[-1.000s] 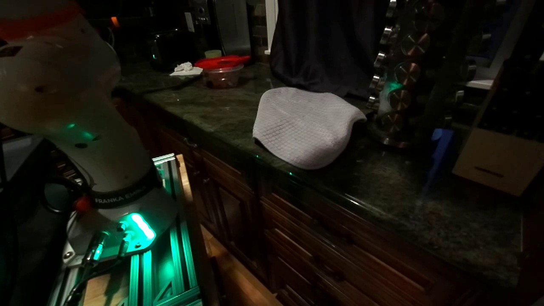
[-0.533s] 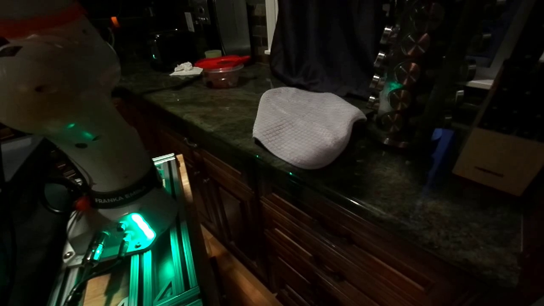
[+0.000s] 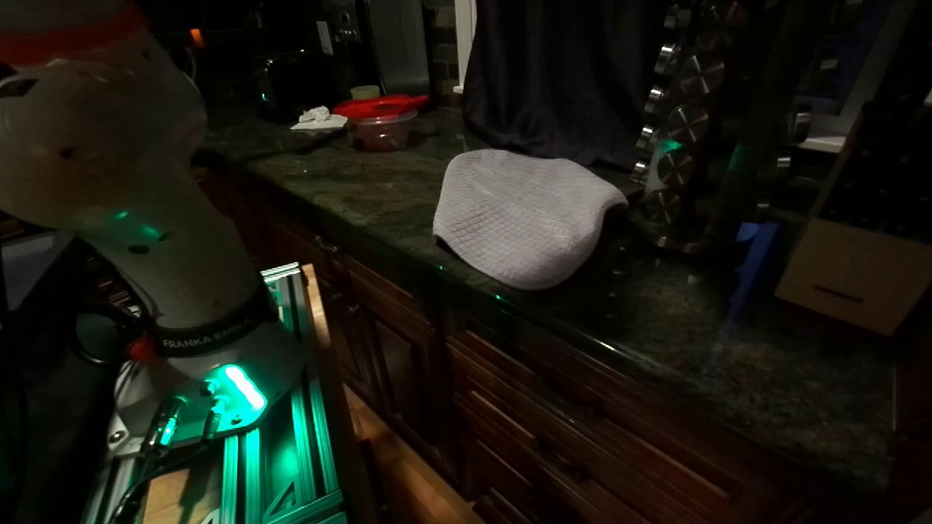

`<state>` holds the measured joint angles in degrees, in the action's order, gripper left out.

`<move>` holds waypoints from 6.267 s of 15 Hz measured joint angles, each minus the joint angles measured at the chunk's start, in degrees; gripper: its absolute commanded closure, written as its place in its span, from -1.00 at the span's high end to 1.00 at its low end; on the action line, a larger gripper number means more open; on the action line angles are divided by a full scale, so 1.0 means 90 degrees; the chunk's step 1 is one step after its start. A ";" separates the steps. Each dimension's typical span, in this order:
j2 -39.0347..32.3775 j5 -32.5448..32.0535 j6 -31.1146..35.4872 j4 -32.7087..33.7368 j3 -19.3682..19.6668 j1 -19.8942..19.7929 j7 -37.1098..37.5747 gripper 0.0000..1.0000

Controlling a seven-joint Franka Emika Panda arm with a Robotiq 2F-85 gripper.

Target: Remove one glass jar from the stand on the right and put it on the countertop.

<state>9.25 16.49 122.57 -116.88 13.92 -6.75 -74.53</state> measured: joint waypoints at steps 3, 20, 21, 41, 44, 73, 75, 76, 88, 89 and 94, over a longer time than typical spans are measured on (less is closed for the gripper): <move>0.0003 -0.0003 0.0000 0.0003 -0.0001 -0.0022 0.0062 -0.50; 0.0211 -0.0203 -0.0147 -0.0040 0.0062 -0.0107 0.0241 -0.50; 0.0211 -0.0155 -0.0151 -0.0043 0.0096 -0.0107 0.0139 -0.50; 0.0619 0.0260 -0.0514 -0.0050 0.0438 -0.0257 -0.0456 -0.50; 0.0745 0.0248 -0.0679 -0.0033 0.0472 -0.0258 -0.0456 -0.50; -0.1485 -0.3584 -0.3167 0.0527 -0.0392 -0.0391 0.3375 -0.50; -0.1566 -0.3628 -0.3167 0.0561 -0.0390 -0.0415 0.3375 -0.50; -0.1611 -0.3638 -0.3167 0.0584 -0.0386 -0.0423 0.3377 0.00; -0.1513 -0.3632 -0.3577 0.0782 -0.0452 -0.0402 0.3373 -0.50; -0.1429 -0.3626 -0.3816 0.0911 -0.0481 -0.0391 0.3373 -0.50; -0.1153 -0.3531 -0.4853 0.1911 -0.0653 -0.0259 0.3383 -0.50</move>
<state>-1.12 -15.29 78.89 -99.68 8.04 -9.08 -44.08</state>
